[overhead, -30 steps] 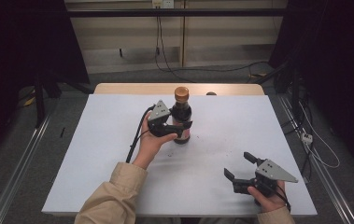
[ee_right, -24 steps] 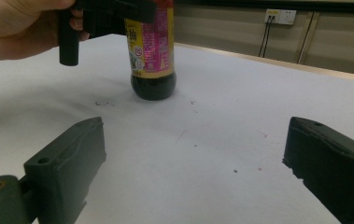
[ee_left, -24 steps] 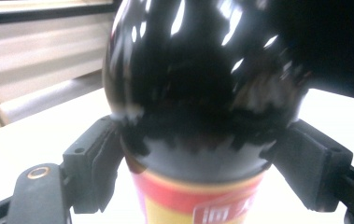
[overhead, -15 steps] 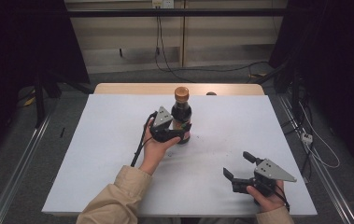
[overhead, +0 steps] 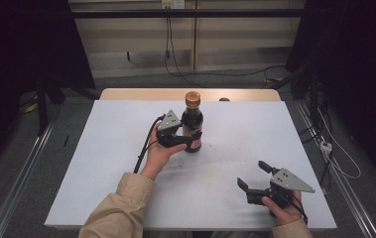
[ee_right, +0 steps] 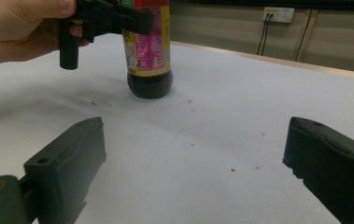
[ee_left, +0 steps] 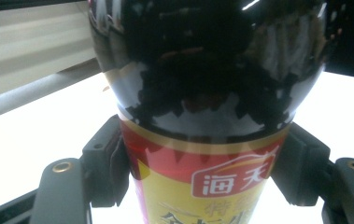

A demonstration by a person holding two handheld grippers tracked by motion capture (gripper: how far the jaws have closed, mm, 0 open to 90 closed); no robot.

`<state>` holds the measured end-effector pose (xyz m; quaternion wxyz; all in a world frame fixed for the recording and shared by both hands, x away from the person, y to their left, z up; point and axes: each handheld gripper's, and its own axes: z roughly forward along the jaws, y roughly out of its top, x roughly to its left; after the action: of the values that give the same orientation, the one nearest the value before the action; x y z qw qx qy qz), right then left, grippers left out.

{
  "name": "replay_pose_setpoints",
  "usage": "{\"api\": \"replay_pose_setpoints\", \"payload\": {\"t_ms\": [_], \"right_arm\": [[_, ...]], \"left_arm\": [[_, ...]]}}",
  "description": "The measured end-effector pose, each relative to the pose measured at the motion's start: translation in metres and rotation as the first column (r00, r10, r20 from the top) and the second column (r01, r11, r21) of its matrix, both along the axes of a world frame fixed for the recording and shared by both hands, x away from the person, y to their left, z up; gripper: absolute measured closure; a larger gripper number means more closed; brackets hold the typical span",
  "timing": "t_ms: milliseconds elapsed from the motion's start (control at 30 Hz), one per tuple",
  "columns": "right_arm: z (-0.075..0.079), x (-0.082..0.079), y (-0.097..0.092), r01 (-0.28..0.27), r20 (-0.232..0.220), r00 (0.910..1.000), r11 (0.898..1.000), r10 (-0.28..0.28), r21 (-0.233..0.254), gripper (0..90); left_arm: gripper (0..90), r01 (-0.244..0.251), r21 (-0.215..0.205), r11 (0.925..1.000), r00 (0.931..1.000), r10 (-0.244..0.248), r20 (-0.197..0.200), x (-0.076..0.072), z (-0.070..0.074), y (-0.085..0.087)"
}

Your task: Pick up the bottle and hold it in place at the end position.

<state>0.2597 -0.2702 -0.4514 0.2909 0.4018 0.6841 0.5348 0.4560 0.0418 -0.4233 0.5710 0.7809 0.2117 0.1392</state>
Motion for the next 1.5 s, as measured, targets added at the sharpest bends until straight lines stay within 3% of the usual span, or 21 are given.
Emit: {"api": "replay_pose_setpoints", "payload": {"t_ms": [167,267,333,400,500,667,833,933,1133,1500], "right_arm": [[0.000,0.001,0.002,0.003,-0.005,1.0000,1.000,-0.003,0.002,5.0],[0.000,0.003,0.005,-0.005,-0.012,0.9999,1.000,0.005,0.012,5.0],[0.001,0.005,0.007,-0.006,-0.021,0.9998,1.000,0.006,0.017,4.9],[0.002,0.008,0.009,0.002,-0.027,0.9996,1.000,-0.002,0.011,5.1],[0.006,0.012,0.011,0.023,-0.039,0.9990,1.000,-0.022,0.015,5.5],[0.013,0.019,0.014,0.035,-0.070,0.9971,0.998,-0.032,0.043,5.5],[0.018,0.023,0.017,0.035,-0.082,0.9962,0.997,-0.029,0.063,5.5],[0.022,0.027,0.021,0.035,-0.071,0.9969,0.998,-0.032,0.048,5.5],[0.022,0.037,0.028,0.026,-0.101,0.9946,0.999,-0.021,0.041,5.6],[0.026,0.050,0.039,0.010,-0.106,0.9943,0.999,-0.006,0.039,6.6]], "left_arm": [[28.4,-0.042,0.004,0.9991,0.9991,0.042,0.008,-0.005,-0.002,-0.004],[20.6,-0.077,0.018,0.9969,0.9968,0.076,0.024,-0.010,-0.004,-0.011],[19.8,-0.097,0.007,0.9953,0.9949,0.097,0.029,-0.012,-0.006,-0.013],[24.2,-0.113,0.014,0.9935,0.9925,0.113,0.047,-0.012,-0.006,-0.011],[29.0,-0.122,-0.009,0.9925,0.9920,0.122,0.029,-0.011,-0.007,-0.010],[29.6,-0.108,-0.014,0.9940,0.9936,0.109,0.031,-0.009,-0.008,-0.010],[30.1,-0.055,-0.008,0.9985,0.9982,0.055,0.026,-0.004,-0.007,-0.005],[30.2,-0.033,-0.004,0.9995,0.9991,0.033,0.029,-0.002,-0.006,-0.004],[30.0,-0.036,-0.011,0.9993,0.9989,0.037,0.029,-0.002,-0.007,-0.004],[29.8,-0.050,-0.003,0.9988,0.9984,0.050,0.029,-0.004,-0.007,-0.005]]}}
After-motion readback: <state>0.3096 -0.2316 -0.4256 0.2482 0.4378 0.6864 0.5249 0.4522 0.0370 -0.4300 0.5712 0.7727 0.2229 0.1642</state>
